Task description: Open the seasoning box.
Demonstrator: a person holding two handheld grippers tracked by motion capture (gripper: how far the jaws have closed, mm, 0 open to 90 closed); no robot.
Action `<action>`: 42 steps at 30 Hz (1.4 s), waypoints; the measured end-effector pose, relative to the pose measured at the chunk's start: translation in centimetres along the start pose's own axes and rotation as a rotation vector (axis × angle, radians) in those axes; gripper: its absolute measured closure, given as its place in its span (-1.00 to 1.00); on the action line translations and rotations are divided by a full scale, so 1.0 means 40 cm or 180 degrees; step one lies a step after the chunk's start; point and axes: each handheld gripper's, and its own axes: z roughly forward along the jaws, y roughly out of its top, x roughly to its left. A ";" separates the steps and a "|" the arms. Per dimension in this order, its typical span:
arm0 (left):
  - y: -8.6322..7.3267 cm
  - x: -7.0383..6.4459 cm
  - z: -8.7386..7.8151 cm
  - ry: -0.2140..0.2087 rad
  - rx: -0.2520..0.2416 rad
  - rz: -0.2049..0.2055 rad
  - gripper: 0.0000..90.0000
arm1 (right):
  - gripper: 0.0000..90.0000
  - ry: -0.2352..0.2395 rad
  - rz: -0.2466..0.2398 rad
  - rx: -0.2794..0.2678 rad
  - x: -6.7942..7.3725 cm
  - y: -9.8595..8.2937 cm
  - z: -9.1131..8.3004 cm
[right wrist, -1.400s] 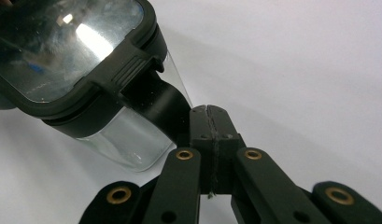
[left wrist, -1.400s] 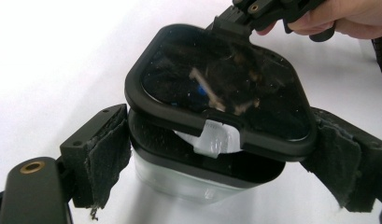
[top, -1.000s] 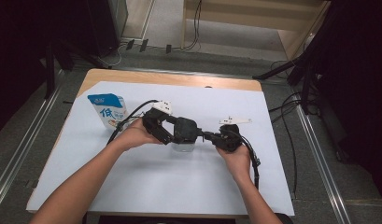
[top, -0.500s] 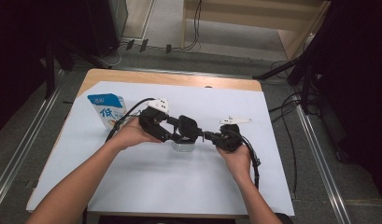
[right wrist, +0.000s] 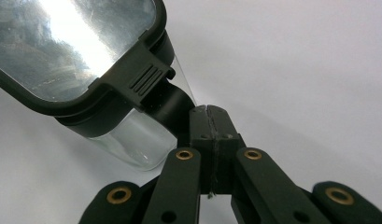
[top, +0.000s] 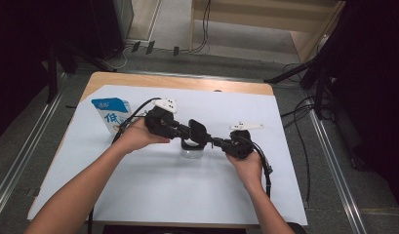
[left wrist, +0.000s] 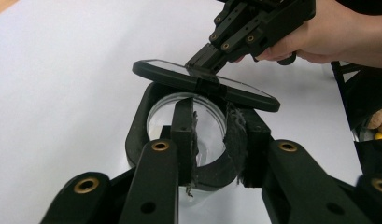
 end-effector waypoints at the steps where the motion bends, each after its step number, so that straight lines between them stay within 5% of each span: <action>1: 0.003 -0.001 0.000 -0.0003 -0.0013 0.0008 0.73 | 1.00 0.0002 0.0000 0.0002 0.000 0.000 -0.001; 10: 0.030 -0.005 0.011 -0.0052 -0.0028 -0.0051 1.00 | 1.00 -0.0005 0.0012 0.0008 0.004 -0.006 -0.003; 42: 0.098 -0.018 0.106 -0.0117 0.0014 -0.0083 1.00 | 1.00 -0.0068 0.0044 -0.0046 0.010 -0.012 -0.001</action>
